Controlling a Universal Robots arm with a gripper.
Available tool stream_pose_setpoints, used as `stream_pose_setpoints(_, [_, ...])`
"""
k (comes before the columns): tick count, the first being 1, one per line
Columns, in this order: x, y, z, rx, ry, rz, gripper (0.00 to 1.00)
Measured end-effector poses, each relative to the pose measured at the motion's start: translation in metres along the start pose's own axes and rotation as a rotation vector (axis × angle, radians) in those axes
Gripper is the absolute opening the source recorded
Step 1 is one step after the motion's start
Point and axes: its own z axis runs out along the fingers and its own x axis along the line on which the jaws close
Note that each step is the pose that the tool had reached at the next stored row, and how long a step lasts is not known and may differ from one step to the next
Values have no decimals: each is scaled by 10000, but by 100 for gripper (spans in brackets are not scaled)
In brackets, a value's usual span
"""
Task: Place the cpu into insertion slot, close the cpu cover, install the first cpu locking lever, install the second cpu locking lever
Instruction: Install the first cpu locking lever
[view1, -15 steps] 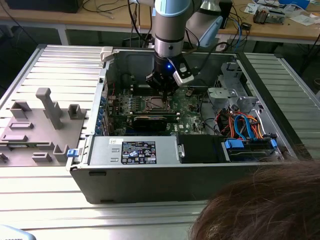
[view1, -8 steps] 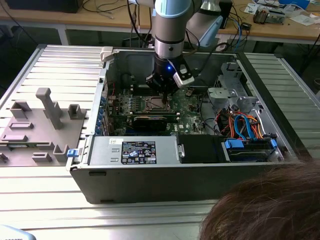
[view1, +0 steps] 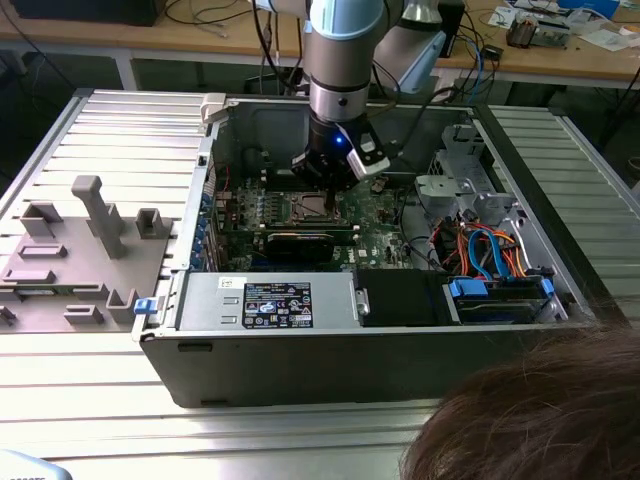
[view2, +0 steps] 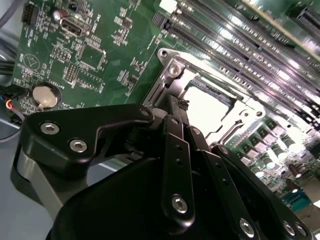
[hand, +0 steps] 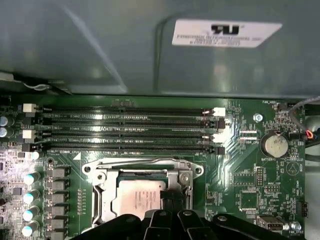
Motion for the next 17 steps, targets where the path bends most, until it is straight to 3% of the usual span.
stream_pose_setpoints(15, [2, -61, -2, 2, 0, 1, 11])
stream_pose_setpoints(17, [1, -62, -33, 2, 0, 0, 11])
